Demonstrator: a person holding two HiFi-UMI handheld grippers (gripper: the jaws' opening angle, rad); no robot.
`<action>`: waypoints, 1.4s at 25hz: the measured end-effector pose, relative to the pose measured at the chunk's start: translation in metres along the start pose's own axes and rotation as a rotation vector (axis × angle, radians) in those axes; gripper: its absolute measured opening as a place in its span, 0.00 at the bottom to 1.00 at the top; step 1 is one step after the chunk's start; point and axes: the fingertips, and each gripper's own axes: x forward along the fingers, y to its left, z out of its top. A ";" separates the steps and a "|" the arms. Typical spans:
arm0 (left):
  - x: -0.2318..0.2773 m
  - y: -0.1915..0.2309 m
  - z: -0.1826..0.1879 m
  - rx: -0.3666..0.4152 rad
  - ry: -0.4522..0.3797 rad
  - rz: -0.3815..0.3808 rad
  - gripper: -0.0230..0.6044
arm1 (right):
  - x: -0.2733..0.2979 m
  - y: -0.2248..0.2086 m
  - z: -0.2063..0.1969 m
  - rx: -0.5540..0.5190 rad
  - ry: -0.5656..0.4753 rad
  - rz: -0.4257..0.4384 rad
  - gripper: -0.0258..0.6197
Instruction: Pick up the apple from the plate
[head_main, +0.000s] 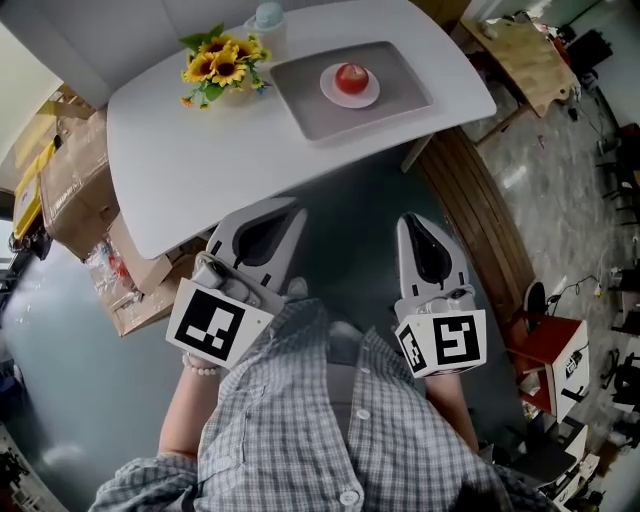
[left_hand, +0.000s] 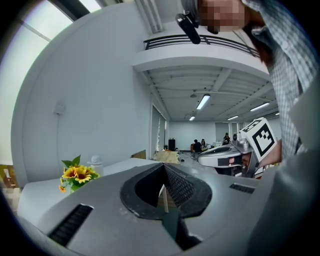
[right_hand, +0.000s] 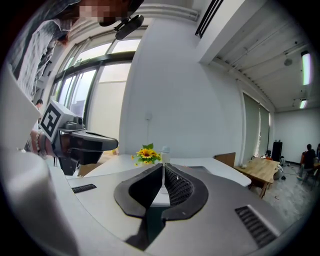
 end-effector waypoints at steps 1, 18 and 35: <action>0.002 0.006 0.001 0.004 -0.002 0.000 0.05 | 0.006 0.001 0.002 -0.004 -0.003 -0.001 0.09; 0.021 0.046 0.000 -0.030 -0.032 -0.020 0.05 | 0.050 0.002 0.000 -0.018 0.016 -0.017 0.09; 0.078 0.101 0.006 -0.125 -0.049 0.104 0.05 | 0.124 -0.045 0.011 -0.026 0.010 0.087 0.09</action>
